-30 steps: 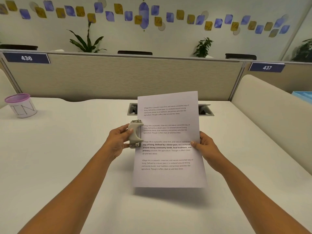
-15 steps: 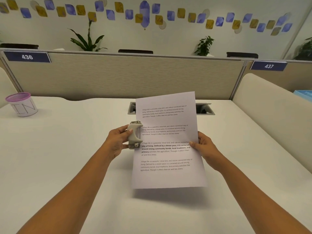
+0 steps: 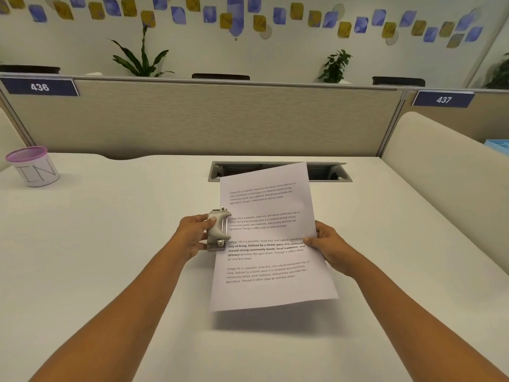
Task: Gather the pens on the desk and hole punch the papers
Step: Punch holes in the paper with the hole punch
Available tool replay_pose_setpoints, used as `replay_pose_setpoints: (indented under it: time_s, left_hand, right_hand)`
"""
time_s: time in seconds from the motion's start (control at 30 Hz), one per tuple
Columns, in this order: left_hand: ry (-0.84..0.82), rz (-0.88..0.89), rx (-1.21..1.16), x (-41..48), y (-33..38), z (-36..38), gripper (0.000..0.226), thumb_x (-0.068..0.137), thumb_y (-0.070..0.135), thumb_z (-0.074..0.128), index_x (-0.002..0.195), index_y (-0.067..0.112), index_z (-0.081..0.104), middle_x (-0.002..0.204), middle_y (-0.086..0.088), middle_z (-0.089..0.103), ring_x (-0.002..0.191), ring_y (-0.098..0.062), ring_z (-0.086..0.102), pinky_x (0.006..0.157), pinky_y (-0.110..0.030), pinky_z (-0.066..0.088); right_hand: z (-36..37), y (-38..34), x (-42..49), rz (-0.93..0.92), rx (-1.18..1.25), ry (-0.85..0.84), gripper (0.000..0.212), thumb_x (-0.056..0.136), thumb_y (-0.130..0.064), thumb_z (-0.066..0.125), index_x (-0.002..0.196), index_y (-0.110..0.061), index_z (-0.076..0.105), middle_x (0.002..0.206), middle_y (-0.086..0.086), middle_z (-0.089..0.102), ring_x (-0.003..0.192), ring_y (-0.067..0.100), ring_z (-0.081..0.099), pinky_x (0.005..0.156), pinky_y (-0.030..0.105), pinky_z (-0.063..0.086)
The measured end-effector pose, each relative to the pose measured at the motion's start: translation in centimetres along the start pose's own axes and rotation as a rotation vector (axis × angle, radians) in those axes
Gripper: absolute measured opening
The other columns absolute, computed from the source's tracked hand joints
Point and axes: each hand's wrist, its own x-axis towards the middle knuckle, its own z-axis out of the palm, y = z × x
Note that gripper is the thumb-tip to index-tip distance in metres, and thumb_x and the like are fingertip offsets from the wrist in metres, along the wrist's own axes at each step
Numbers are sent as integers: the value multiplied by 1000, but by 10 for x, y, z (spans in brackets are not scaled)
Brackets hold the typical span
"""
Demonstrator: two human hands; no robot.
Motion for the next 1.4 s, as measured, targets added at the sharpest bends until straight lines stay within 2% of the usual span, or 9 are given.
replay_pose_setpoints:
  time_s: [0.13, 0.23, 0.37, 0.47, 0.53, 0.6, 0.73, 1.23, 1.4]
  left_hand:
    - [74, -39, 54, 6, -7, 3, 41, 89, 6, 57, 128, -3, 48, 102, -19, 57, 83, -31, 56, 60, -39, 51]
    - [113, -44, 88, 10, -12, 4, 43, 89, 7, 58, 129, -2, 47, 112, -19, 55, 71, -25, 57, 43, -31, 52]
    - [193, -5, 230, 15, -18, 6, 45, 89, 11, 59, 131, 0, 46, 131, -22, 52, 110, -37, 57, 91, -46, 51]
    - [250, 53, 422, 16, -17, 12, 35, 90, 16, 58, 122, 4, 54, 124, -19, 56, 108, -35, 57, 91, -37, 47]
    - [269, 67, 556, 15, -16, 15, 6, 90, 17, 55, 88, 13, 58, 105, -17, 58, 91, -30, 54, 80, -32, 43]
    - [280, 81, 665, 16, -18, 17, 18, 91, 17, 52, 74, 15, 51, 95, -15, 54, 85, -28, 51, 76, -33, 43]
    - [319, 84, 857, 17, -19, 21, 27, 92, 17, 45, 107, -2, 58, 110, -20, 61, 100, -36, 59, 75, -36, 44]
    - [373, 109, 1094, 19, -20, 14, 22, 90, 20, 48, 96, 2, 60, 103, -17, 63, 94, -34, 60, 69, -32, 41]
    - [340, 113, 1037, 21, -18, 10, 21, 87, 15, 52, 95, -3, 60, 102, -21, 64, 94, -38, 61, 69, -33, 44]
  right_hand:
    - [2, 2, 5, 43, -30, -14, 38, 94, 6, 42, 130, -4, 47, 129, 18, 57, 109, 32, 58, 98, 47, 47]
    - [5, 3, 10, 71, -62, -28, 39, 95, 5, 41, 132, -4, 44, 131, 17, 56, 116, 35, 56, 100, 48, 45]
    - [8, 6, 15, 103, -79, -34, 40, 94, 6, 41, 133, -4, 44, 131, 17, 56, 118, 35, 55, 101, 47, 45]
    - [11, 8, 18, 117, -97, -36, 40, 94, 5, 42, 133, -4, 44, 131, 17, 56, 115, 33, 57, 97, 44, 47]
    - [12, 9, 19, 125, -100, -35, 40, 94, 5, 43, 133, -4, 44, 130, 17, 56, 114, 33, 57, 97, 44, 47]
    - [13, 10, 20, 131, -110, -37, 39, 94, 5, 43, 132, -4, 44, 129, 17, 57, 114, 34, 57, 97, 45, 47]
    - [14, 11, 22, 137, -121, -25, 40, 93, 5, 43, 132, -4, 43, 129, 17, 57, 114, 34, 58, 98, 45, 47]
    - [34, 22, 20, 150, -197, 179, 38, 92, -6, 43, 129, -11, 40, 126, 14, 56, 110, 32, 58, 97, 47, 47]
    - [42, 22, 20, 81, -414, 267, 38, 91, -16, 48, 128, -8, 44, 128, 10, 56, 114, 28, 55, 90, 32, 45]
